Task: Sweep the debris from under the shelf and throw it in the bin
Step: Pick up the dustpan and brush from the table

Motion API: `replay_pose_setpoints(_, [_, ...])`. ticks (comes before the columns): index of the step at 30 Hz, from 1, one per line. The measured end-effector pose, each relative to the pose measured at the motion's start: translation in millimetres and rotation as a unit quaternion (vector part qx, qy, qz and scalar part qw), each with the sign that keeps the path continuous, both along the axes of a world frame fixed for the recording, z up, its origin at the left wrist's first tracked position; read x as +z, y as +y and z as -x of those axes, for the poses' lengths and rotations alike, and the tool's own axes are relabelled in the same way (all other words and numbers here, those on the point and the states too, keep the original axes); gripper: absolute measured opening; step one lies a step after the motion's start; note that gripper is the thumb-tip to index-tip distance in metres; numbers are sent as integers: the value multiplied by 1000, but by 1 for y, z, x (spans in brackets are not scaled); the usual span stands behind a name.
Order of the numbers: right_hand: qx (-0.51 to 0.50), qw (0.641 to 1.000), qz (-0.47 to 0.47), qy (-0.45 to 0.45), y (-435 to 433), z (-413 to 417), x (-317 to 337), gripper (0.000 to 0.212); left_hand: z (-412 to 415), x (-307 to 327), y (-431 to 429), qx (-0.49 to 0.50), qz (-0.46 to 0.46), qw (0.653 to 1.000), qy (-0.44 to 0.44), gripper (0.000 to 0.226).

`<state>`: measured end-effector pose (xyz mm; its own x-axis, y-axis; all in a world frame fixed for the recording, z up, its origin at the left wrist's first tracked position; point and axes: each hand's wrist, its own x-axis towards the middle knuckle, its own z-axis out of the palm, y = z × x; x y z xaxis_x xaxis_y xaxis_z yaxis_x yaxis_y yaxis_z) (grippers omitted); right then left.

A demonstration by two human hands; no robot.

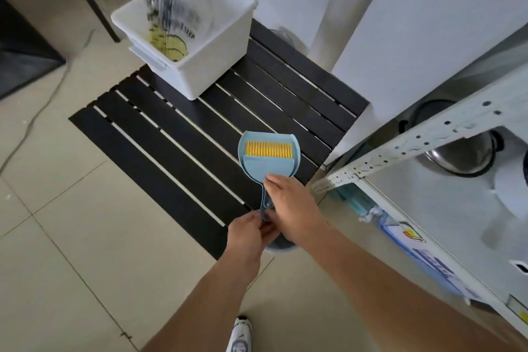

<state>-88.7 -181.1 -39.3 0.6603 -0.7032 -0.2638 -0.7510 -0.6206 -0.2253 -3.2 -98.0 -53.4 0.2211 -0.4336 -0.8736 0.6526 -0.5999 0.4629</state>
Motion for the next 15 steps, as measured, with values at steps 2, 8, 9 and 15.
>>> replay_pose_setpoints(2, [24,999,30,9,1,0,-4,42,-2,-1,1,1,6,1000,-2,32])
replay_pose_setpoints(8, [60,988,137,-42,6,3,-8,29,-3,1,1,-21,26,999,-31,31])
replay_pose_setpoints(9, [48,984,156,-79,8,3,-4,25,-2,3,2,-24,31,999,-32,31])
replay_pose_setpoints(15, [-168,901,202,-345,20,34,36,16,10,13,20,68,9,996,-50,23])
